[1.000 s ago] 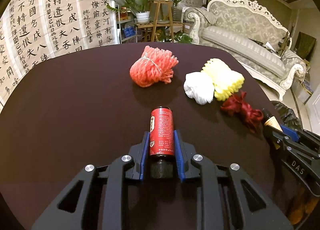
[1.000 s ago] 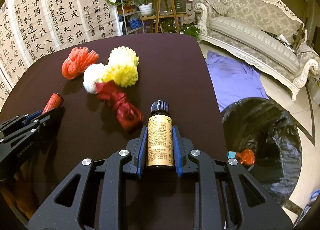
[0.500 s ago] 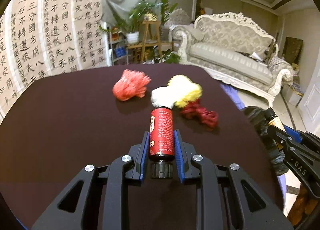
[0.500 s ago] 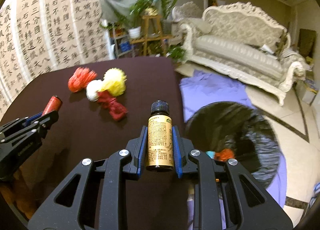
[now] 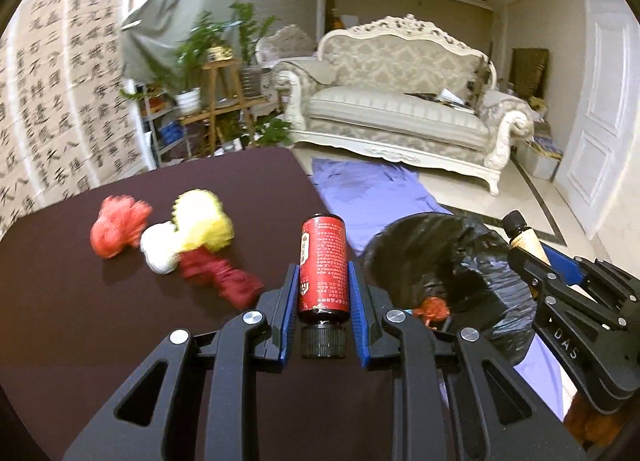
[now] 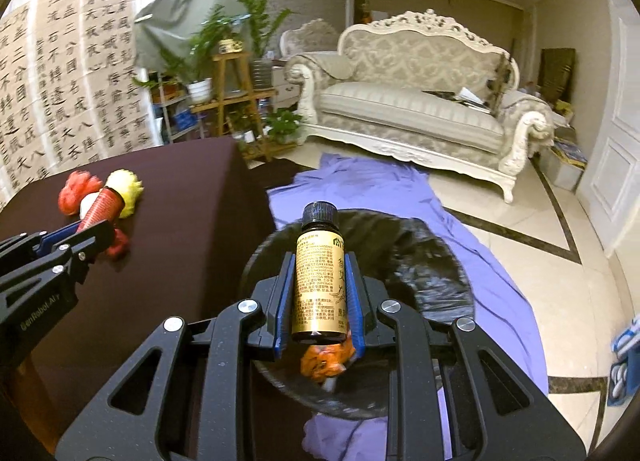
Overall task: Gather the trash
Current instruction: 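Carry the red can and gold bottle over the bin and open both tools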
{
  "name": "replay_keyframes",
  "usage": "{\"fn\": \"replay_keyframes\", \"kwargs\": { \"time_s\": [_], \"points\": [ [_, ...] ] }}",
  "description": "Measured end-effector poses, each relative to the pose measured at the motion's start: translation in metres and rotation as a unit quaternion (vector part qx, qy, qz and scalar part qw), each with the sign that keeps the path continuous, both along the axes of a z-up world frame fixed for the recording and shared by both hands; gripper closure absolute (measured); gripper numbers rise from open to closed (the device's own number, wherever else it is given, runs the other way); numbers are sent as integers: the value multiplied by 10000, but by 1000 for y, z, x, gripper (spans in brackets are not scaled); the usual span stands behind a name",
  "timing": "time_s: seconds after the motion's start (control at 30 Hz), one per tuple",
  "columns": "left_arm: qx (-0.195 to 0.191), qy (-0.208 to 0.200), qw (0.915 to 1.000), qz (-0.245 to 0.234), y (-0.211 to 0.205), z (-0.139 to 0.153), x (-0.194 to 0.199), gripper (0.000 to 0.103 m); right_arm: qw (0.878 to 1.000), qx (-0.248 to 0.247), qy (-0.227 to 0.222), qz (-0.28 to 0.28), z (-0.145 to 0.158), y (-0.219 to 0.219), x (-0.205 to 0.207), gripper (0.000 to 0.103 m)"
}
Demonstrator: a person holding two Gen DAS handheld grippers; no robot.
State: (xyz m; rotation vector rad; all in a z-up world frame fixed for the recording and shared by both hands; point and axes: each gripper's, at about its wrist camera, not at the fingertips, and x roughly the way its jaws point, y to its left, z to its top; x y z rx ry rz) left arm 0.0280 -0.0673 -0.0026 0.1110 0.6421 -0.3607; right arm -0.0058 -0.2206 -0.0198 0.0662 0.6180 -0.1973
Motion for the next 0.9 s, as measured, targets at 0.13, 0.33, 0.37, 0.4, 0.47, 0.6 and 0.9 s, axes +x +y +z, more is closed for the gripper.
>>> {"fn": "replay_keyframes", "kwargs": {
  "time_s": [0.13, 0.33, 0.37, 0.4, 0.47, 0.6, 0.9],
  "points": [
    [127, 36, 9998, -140, -25, -6, 9, 78, 9998, 48, 38, -176, -8, -23, 6, 80],
    [329, 253, 9988, -243, -60, -19, 29, 78, 9994, 125, 103, -317, -17, -48, 14, 80],
    [352, 273, 9987, -251, -64, -20, 31, 78, 9993, 136, 113, -325, -18, -50, 17, 80],
    [381, 293, 9985, -261, -69, -22, 33, 78, 9992, 158, 141, -331, -20, -53, 19, 80],
    [457, 322, 9980, -304, -77, -25, 37, 78, 9990, 181, 185, -356, -24, -58, 23, 80],
    [513, 428, 9972, -335, -87, -29, 43, 75, 9986, 230, 235, -408, -30, -65, 30, 80],
    [443, 561, 9972, -240, -87, -31, 50, 38, 9975, 340, 332, -529, -34, -74, 37, 76]
  ]
}}
